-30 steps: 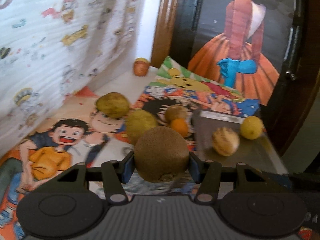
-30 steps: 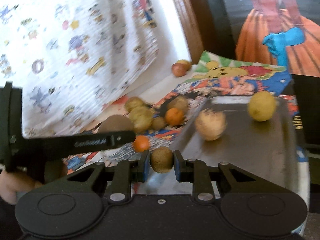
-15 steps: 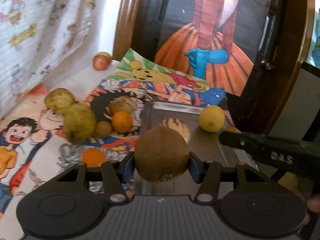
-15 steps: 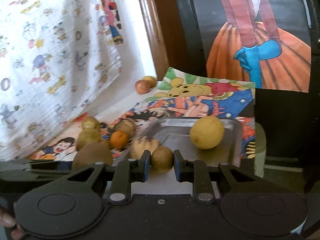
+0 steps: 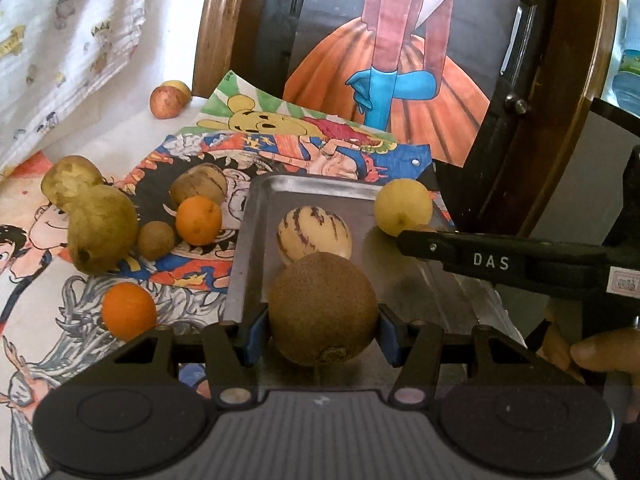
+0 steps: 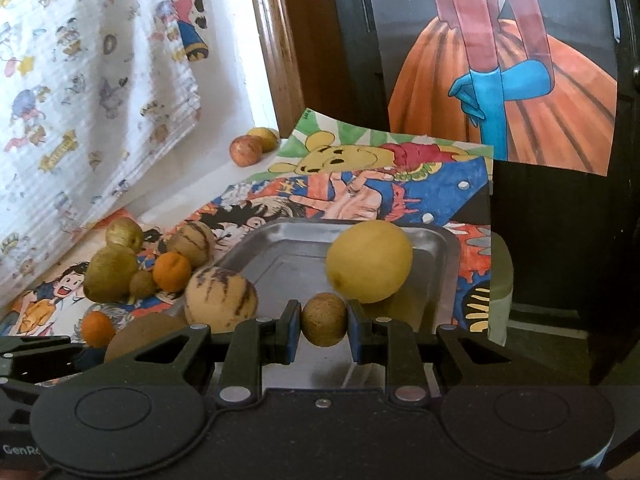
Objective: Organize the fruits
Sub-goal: 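Lower the kiwi onto the tray with the left tool while the right tool releases its fruit there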
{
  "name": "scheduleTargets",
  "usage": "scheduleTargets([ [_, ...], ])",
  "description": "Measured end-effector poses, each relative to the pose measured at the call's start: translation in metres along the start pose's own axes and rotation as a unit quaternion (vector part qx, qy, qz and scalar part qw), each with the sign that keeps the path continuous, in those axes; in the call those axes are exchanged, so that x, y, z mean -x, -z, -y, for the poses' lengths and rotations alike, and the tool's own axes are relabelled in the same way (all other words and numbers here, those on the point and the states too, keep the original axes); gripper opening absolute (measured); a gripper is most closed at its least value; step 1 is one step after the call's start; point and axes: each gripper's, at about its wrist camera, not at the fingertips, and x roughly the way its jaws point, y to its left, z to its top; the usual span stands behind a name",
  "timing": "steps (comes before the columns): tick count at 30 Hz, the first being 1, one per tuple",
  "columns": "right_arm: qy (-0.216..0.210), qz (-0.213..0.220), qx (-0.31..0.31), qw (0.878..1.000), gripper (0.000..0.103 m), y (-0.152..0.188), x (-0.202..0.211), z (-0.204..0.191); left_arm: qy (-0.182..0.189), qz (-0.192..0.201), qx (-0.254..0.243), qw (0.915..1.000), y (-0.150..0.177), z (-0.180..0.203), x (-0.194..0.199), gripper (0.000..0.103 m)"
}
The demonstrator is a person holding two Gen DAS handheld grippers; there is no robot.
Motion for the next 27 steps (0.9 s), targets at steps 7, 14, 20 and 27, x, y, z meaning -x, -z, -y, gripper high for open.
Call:
scheduleTargets([
  [7, 0.002, -0.008, -0.003, 1.0, 0.026, 0.001, -0.009, 0.003, -0.001, 0.001, -0.001, 1.0, -0.001, -0.001, -0.006, 0.06],
  [14, 0.004, -0.021, -0.006, 1.0, 0.026, 0.0, -0.018, 0.004, -0.011, 0.002, -0.008, 0.9999, -0.001, 0.002, -0.01, 0.06],
  [20, 0.006, -0.027, -0.014, 1.0, 0.026, 0.0, -0.02, 0.006, -0.014, 0.001, -0.01, 0.9999, -0.002, 0.003, -0.011, 0.06],
  [27, 0.005, -0.027, -0.015, 1.0, 0.026, 0.0, -0.019, 0.007, -0.016, -0.001, -0.013, 0.9998, -0.003, 0.003, -0.012, 0.06],
])
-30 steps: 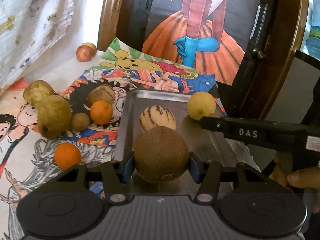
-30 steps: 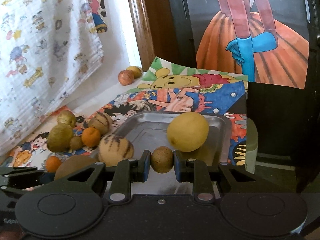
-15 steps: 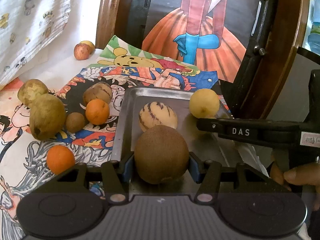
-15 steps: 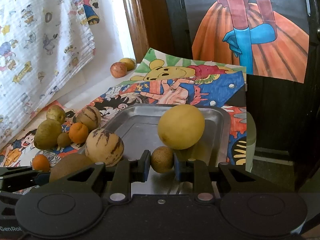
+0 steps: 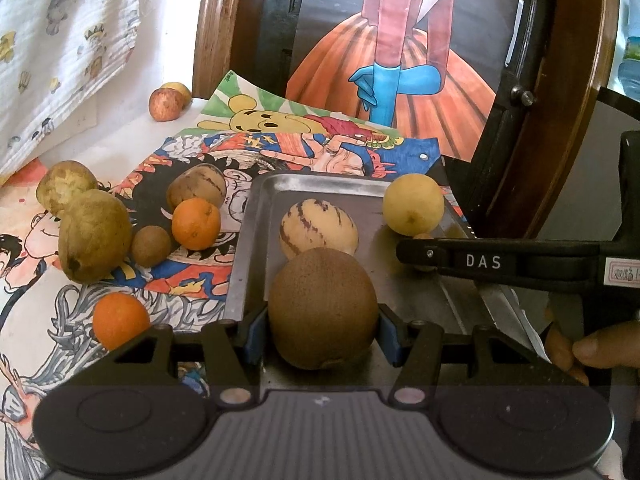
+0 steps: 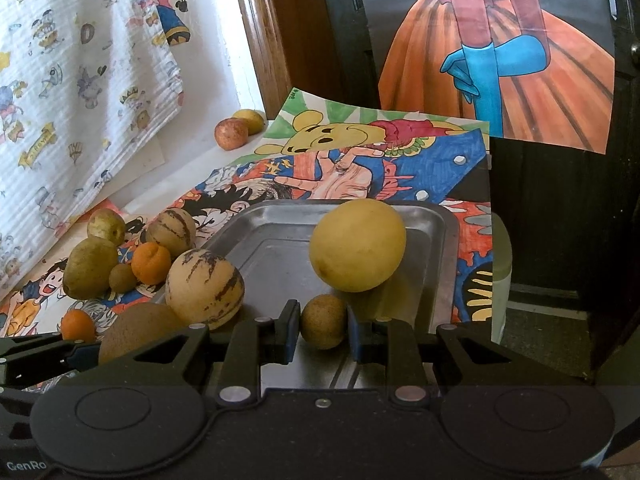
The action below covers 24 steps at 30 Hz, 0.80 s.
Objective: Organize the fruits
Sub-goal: 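Lower the kiwi onto the tray with the left tool while the right tool releases its fruit there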
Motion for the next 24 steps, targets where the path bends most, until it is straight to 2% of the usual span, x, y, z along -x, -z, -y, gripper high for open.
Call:
scheduleTargets([
  [6, 0.003, 0.009, -0.001, 1.0, 0.037, 0.001, 0.006, 0.0, 0.01, -0.001, 0.011, 0.9999, 0.001, -0.002, 0.006, 0.07],
  [13, 0.006, 0.027, -0.002, 1.0, 0.055, 0.004, 0.027, -0.001, 0.007, 0.013, 0.021, 0.9997, 0.006, -0.001, 0.023, 0.079],
  [18, 0.006, 0.04, -0.005, 0.999, 0.067, 0.006, 0.044, -0.004, -0.009, 0.034, 0.043, 0.9985, 0.009, -0.006, 0.043, 0.086],
  [22, 0.003, 0.052, -0.005, 0.999, 0.08, 0.009, 0.061, -0.008, -0.032, 0.054, 0.065, 0.9959, 0.014, -0.011, 0.06, 0.1],
  [24, 0.0, 0.057, -0.005, 0.998, 0.085, 0.01, 0.07, -0.01, -0.046, 0.062, 0.073, 0.9944, 0.016, -0.013, 0.068, 0.101],
])
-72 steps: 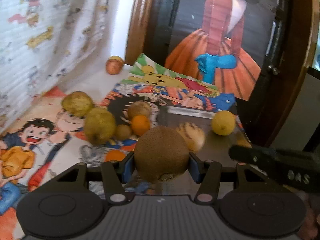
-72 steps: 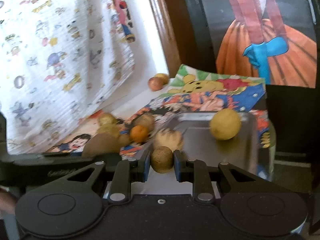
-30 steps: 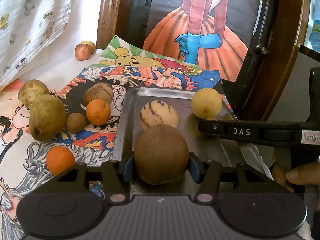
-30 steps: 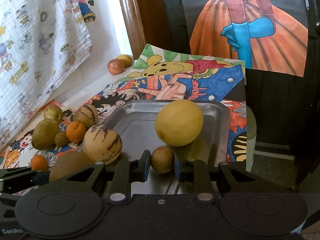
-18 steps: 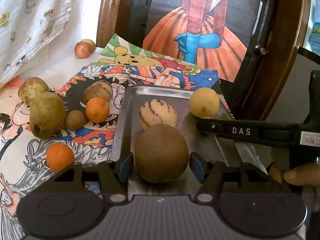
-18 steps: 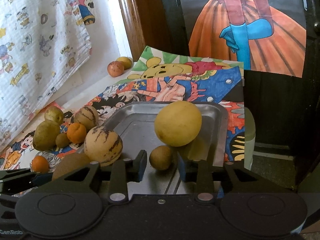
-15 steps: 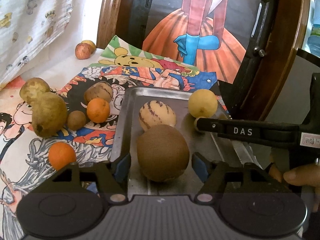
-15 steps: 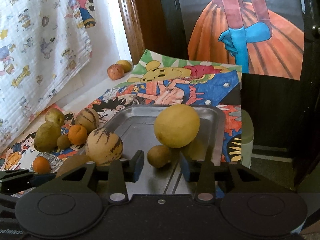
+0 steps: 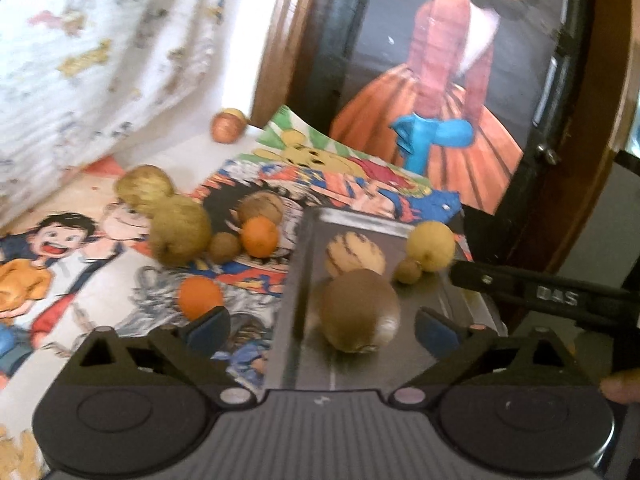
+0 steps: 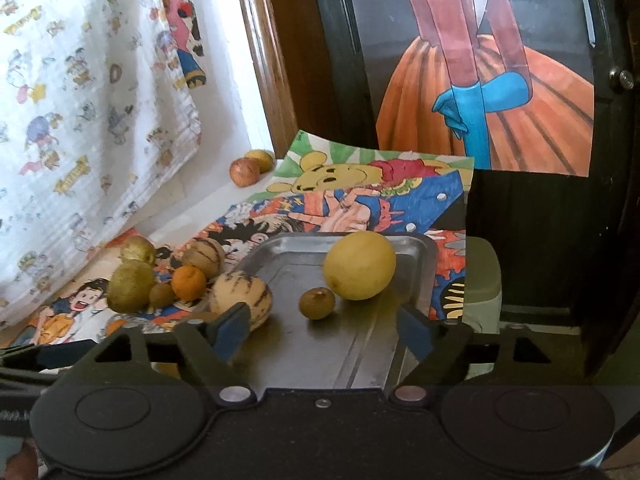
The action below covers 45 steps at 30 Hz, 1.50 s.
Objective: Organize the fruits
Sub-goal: 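Lower the kiwi onto the tray with the left tool while the right tool releases its fruit there, then open and lift both tools away from the tray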
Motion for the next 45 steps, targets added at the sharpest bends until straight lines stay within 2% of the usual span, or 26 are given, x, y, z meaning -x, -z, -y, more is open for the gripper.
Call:
scheduleTargets([
  [8, -0.008, 0.014, 0.002, 1.0, 0.101, 0.007, 0.039, -0.013, -0.045, 0.009, 0.011, 0.9989, 0.007, -0.009, 0.033, 0.102],
  [21, -0.018, -0.006, 0.009, 1.0, 0.102, 0.032, 0.091, -0.044, -0.076, -0.007, 0.01, 0.9971, 0.025, -0.022, 0.079, 0.102],
  [31, -0.015, -0.068, 0.021, 0.997, 0.102, 0.054, 0.098, -0.064, -0.098, -0.037, 0.006, 0.9945, 0.044, -0.031, 0.091, 0.102],
  [38, -0.036, -0.124, 0.023, 0.991, 0.102, 0.074, 0.097, -0.08, -0.102, -0.051, 0.016, 0.9933, 0.055, -0.041, 0.097, 0.102],
  [45, -0.054, -0.151, 0.037, 0.986, 0.102, 0.082, 0.096, -0.097, -0.107, -0.055, 0.027, 0.9924, 0.061, -0.05, 0.103, 0.102],
])
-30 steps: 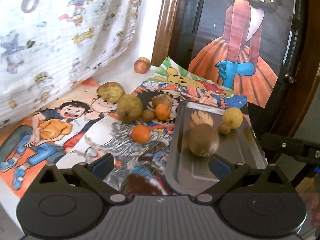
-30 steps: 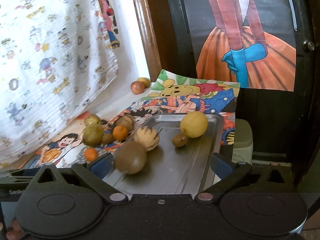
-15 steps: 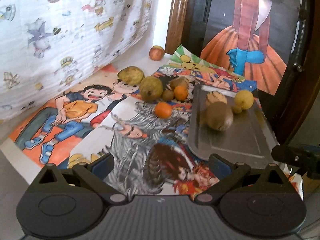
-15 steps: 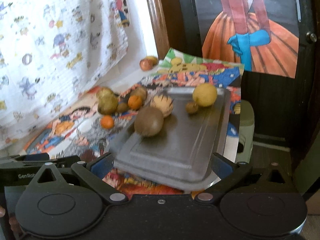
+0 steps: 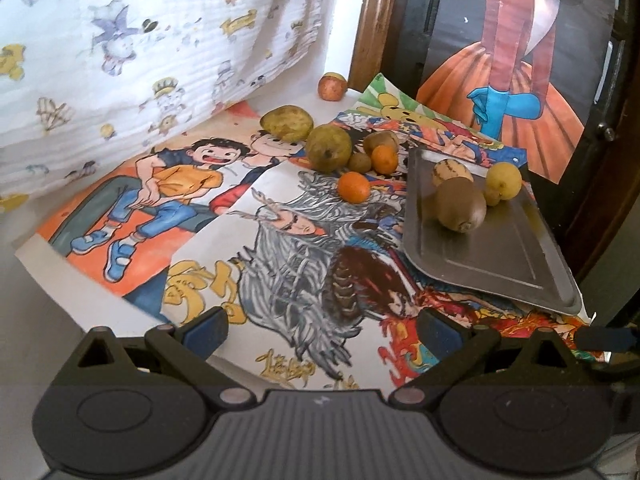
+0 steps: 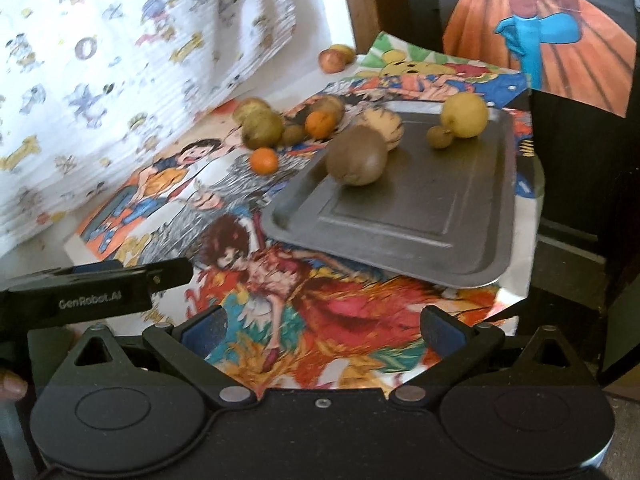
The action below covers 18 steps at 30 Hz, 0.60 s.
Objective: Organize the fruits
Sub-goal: 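Open and lift both tools away from the tray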
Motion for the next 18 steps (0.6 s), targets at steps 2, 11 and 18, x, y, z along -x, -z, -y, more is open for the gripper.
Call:
scheduleTargets([
  [2, -0.002, -0.006, 0.006, 1.0, 0.102, 0.0, -0.002, -0.005, -0.001, 0.0, 0.004, 1.0, 0.001, -0.004, 0.001, 0.102],
  [11, -0.014, -0.022, 0.047, 0.999, 0.102, -0.001, -0.01, -0.027, -0.032, 0.004, 0.062, 0.9976, 0.001, -0.033, 0.003, 0.102],
  [18, -0.023, -0.017, 0.064, 0.998, 0.102, -0.007, -0.016, -0.038, -0.06, 0.004, 0.116, 0.9914, 0.001, -0.059, 0.0, 0.102],
])
